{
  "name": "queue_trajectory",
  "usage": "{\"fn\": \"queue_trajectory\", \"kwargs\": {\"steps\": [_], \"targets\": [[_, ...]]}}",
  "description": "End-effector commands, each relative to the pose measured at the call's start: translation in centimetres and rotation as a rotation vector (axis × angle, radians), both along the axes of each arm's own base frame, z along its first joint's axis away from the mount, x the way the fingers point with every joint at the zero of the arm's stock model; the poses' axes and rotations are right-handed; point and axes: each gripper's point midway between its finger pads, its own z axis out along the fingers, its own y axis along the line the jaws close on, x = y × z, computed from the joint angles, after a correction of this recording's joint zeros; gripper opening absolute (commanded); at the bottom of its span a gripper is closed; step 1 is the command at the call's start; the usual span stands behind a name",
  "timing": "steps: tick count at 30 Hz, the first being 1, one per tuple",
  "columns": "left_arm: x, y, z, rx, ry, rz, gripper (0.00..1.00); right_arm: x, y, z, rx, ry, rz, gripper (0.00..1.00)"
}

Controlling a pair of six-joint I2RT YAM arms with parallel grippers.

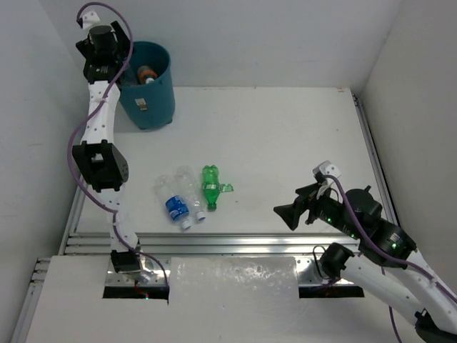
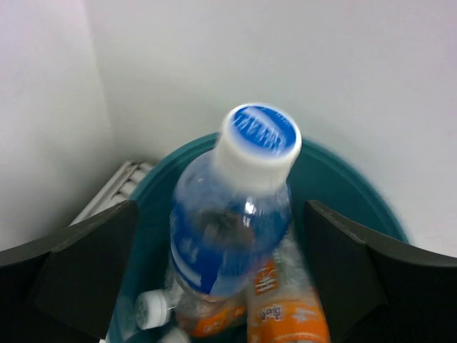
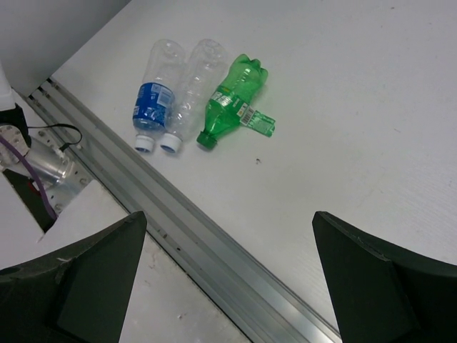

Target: Put the plastic bottles in the bin

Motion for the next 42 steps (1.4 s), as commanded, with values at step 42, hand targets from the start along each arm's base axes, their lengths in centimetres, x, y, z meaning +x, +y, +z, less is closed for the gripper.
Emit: {"fn": "queue_trajectory", "kwargs": {"steps": [42], "targets": [[-34.3,-14.8,-8.7,-0.208,0.068,-0.440,1.00,17.1,20.0,-20.5,-0.305,0.584,-0.178,0.80]]}}
